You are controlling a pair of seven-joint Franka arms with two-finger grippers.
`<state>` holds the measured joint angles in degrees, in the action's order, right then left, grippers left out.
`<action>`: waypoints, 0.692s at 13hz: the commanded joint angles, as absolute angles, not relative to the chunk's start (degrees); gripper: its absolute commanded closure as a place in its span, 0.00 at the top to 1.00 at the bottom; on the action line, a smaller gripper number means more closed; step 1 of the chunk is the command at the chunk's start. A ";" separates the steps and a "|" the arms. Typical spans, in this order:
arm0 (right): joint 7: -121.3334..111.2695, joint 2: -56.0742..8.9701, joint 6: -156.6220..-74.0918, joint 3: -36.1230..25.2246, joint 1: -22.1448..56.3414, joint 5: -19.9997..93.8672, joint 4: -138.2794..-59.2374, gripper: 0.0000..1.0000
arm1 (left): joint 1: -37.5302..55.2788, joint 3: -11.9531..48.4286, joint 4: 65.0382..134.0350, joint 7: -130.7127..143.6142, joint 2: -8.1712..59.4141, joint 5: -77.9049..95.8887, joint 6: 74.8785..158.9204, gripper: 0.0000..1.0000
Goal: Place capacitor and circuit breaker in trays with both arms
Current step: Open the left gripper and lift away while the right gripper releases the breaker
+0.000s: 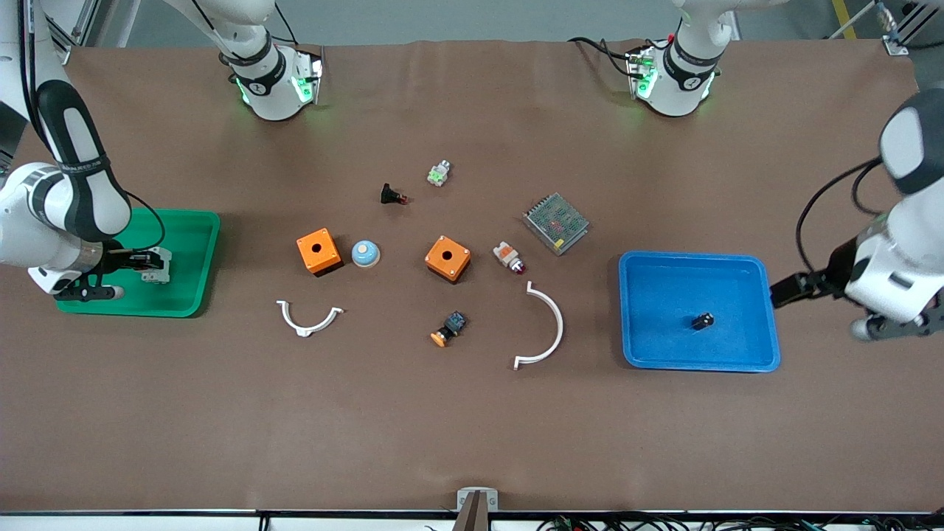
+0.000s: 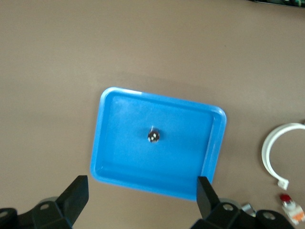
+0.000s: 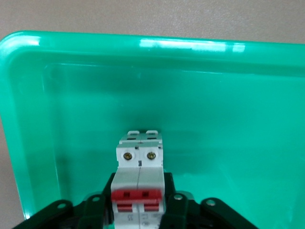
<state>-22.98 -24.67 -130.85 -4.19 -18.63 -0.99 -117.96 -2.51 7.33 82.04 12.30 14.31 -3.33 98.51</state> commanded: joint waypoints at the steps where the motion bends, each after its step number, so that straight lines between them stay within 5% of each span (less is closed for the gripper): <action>1: -22.94 -22.77 -130.52 -2.99 -19.16 -1.76 -117.86 1.00 | -2.72 7.74 83.76 8.46 7.40 -4.13 92.92 1.00; 9: -21.10 -18.19 -105.58 -2.64 -8.72 3.41 -92.41 1.00 | -3.34 7.21 89.91 2.55 -1.84 -3.16 90.18 1.00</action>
